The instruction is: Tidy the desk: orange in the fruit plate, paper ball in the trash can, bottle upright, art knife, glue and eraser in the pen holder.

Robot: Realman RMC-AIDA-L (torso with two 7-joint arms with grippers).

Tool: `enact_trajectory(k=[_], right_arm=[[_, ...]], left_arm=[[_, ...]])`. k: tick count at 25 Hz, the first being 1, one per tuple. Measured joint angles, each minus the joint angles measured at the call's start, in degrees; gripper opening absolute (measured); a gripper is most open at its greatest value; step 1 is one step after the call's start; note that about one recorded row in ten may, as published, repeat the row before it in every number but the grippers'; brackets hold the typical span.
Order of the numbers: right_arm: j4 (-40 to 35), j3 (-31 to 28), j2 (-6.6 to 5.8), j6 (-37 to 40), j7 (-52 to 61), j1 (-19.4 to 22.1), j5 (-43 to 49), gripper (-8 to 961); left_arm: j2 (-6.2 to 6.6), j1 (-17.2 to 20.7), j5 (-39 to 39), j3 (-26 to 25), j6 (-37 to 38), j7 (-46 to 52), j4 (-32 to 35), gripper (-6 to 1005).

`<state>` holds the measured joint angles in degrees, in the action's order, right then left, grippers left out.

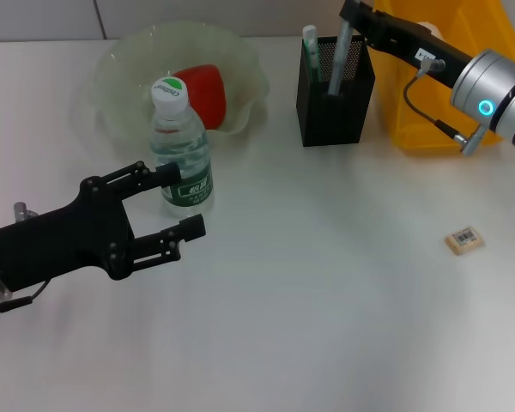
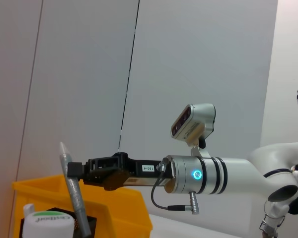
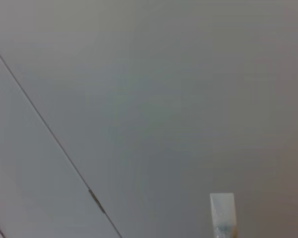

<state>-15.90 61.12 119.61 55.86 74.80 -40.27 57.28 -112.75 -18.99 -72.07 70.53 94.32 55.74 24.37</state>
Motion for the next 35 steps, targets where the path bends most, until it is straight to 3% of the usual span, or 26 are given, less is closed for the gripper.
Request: enact_trajectory(k=[13,27,35], right_arm=[[-1.08,-0.96,-0.17,3.50,0.07,0.94,-4.00,142],[1.32,-0.83,0.17,0.31,-7.05,0.32,-10.09,149],[2.29,0.02,0.15,-4.02,-7.32,-2.10,-10.39,152]], left_arm=[[-0.16,0.70,0.00,0.04,-0.11,-0.02,-0.16,776],[-0.65,0.59,0.00,-0.04,1.41,-0.03,0.15,775],[-0.77,0.53,0.00,-0.04,1.24,-0.03,0.10,775]])
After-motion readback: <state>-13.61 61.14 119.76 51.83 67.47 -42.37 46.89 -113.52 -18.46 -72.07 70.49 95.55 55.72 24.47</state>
